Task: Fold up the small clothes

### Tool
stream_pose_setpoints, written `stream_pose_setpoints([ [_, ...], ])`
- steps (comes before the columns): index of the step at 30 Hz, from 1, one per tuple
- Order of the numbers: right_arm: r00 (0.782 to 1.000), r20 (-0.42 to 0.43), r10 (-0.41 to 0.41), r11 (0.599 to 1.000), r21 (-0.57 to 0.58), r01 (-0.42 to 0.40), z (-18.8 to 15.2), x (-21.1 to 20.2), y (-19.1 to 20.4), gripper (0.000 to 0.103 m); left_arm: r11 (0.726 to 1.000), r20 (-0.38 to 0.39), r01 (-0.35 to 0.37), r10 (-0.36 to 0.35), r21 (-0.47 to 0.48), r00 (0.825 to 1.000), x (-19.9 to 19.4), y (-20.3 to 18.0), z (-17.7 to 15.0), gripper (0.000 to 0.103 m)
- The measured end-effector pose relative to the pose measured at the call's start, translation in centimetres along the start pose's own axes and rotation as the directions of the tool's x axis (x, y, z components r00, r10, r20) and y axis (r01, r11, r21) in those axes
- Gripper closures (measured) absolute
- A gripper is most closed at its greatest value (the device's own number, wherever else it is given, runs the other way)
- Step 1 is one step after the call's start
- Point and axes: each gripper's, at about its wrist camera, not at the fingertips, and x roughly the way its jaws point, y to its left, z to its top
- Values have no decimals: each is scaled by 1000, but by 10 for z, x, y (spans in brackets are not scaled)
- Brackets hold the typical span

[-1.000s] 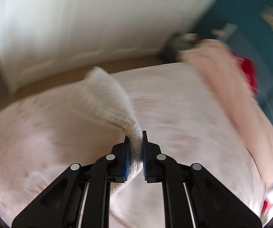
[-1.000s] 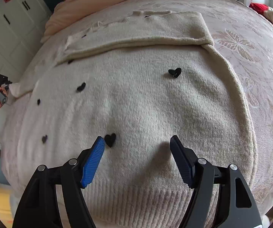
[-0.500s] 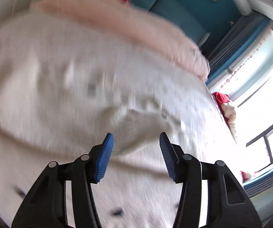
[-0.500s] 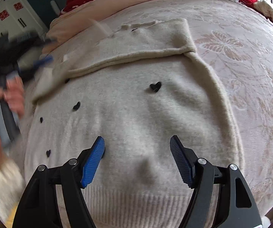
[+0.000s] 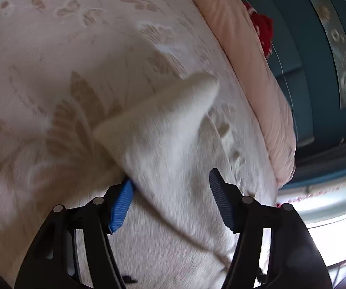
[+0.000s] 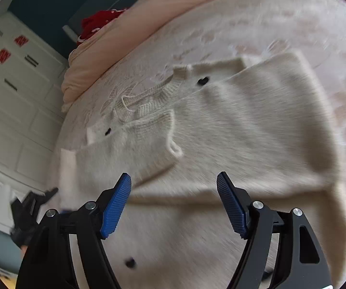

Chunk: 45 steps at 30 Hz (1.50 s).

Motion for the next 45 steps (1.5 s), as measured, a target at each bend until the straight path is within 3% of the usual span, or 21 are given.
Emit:
stream_pose_setpoints([
  [2,999,-26,23,999,34,-22,3,21,6,33,997,-13,29,-30,-74,999,7,9,7,47],
  [3,999,-23,31,999,34,-30,3,29,11,40,994,-15,34,-36,-106,999,11,11,8,50],
  [4,999,-17,35,999,22,-35,3,34,18,75,990,-11,43,-45,-135,999,11,14,9,50],
  [5,999,-30,45,999,7,-45,2,40,25,95,986,-4,54,-55,-156,998,7,18,9,50],
  [7,999,-4,50,999,-13,-50,6,38,37,96,985,5,60,-60,-162,998,4,19,7,50],
  [11,978,165,131,988,-109,-114,29,-23,66,97,989,14,51,-49,-139,999,0,13,6,52],
  [14,952,300,64,985,-173,-12,37,-74,57,97,992,-11,22,-23,-123,1000,10,10,7,74],
  [15,950,312,2,985,-166,52,38,-79,42,97,992,-29,22,-26,-121,999,16,11,7,90],
  [16,953,297,-51,985,-140,97,39,-74,24,97,993,-57,20,-27,-115,998,24,10,1,93],
  [18,971,186,-149,985,-54,161,36,-43,-24,97,994,-69,-5,-3,-109,998,31,12,-8,95],
  [20,978,82,-192,981,-18,194,28,-17,-53,97,995,-50,-27,23,-92,998,34,8,-18,96],
  [24,983,153,-105,994,3,106,34,-35,-48,97,999,14,-53,53,-14,999,25,-8,-18,96],
  [28,966,249,-69,996,-37,80,43,-67,-43,97,999,19,-46,45,17,999,23,-11,-18,96],
  [29,968,231,-98,994,-30,108,41,-62,-54,97,998,10,-60,59,18,998,27,-7,-19,96],
  [31,979,106,-176,984,10,176,39,-29,-82,98,997,0,-81,81,3,997,36,4,-23,96],
  [32,983,79,-167,986,18,166,35,-19,-92,98,998,9,-70,70,4,998,35,5,-24,96],
  [36,984,161,-74,997,26,70,41,-50,-76,98,997,17,-63,62,40,998,29,1,-26,96],
  [38,979,181,-98,994,-21,103,37,-51,-71,98,996,10,-71,71,48,997,33,2,-25,96],
  [40,983,82,-165,986,-9,166,29,-28,-85,98,995,16,-82,81,61,997,33,1,-27,96],
  [44,979,132,-152,988,-20,156,25,-47,-74,95,987,16,-104,103,119,995,34,-10,-28,93],
  [45,970,148,-195,979,-38,202,23,-55,-66,93,985,11,-108,107,136,994,33,-10,-28,92],
])
